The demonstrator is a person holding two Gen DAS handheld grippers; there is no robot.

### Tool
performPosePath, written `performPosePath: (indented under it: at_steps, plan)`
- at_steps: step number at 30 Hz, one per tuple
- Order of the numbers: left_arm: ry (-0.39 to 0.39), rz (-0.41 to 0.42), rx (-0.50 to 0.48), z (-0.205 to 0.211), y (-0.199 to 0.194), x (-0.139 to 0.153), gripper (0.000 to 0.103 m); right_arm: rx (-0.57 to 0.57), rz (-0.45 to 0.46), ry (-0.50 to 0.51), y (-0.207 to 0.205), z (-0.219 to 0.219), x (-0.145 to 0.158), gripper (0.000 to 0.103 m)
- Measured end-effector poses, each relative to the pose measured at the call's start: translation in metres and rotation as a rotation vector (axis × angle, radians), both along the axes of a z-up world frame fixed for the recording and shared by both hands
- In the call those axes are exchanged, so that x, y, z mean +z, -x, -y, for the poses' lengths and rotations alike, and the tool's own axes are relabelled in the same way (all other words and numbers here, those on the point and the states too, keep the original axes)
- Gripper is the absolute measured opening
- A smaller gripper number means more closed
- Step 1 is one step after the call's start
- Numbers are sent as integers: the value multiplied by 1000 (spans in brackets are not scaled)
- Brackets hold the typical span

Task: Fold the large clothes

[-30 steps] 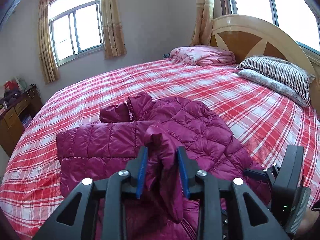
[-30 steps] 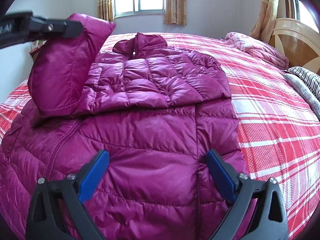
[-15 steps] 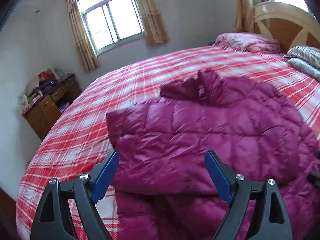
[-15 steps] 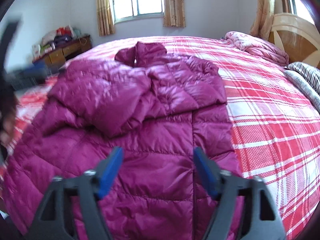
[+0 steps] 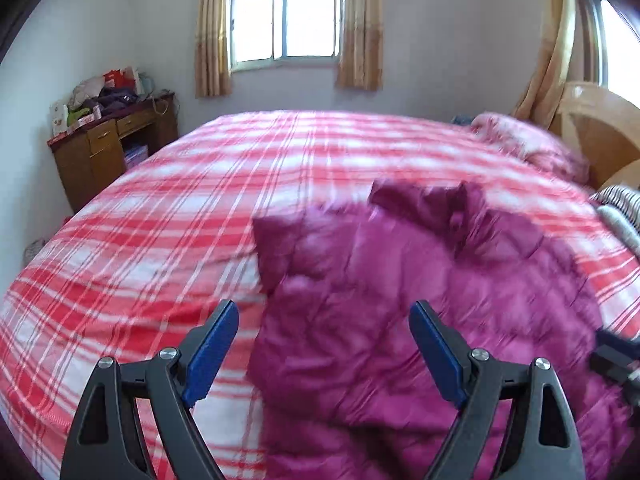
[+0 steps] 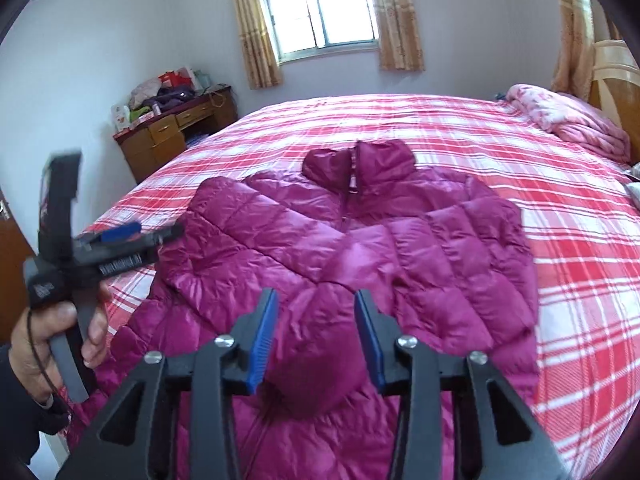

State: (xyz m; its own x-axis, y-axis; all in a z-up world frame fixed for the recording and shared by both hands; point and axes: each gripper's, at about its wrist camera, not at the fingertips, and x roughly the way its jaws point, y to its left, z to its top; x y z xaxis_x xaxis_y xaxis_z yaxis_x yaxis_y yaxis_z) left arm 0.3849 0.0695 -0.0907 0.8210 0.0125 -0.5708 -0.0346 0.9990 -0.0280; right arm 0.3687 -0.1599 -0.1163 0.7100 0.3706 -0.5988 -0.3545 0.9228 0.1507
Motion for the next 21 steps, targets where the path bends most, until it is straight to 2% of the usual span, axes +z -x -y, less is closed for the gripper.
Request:
performPosePath:
  at_steps: [3,7,11,13,17,20,21]
  plan:
    - [-1,-5,-56,11,-25,4,88,-18,-71,6,-12,1,-18,42]
    - [-23,-127,-46,19,-63,-32,88,-35,-117,9,-13,7,-35,42]
    - [-3,-210,-53,26,-69,-68,88,-29,-124,32,-8,9,-45,42]
    - [-1,-223,-51,27,-70,-72,88,-29,-127,41,-7,10,-47,42]
    - [20,-234,-55,24,-69,-75,90,-81,-128,63,2,12,-24,42]
    - [23,-231,-53,23,-71,-75,90,-90,-43,16,9,11,9,43]
    - [17,-232,-52,24,-70,-74,90,-84,-29,19,8,6,15,47]
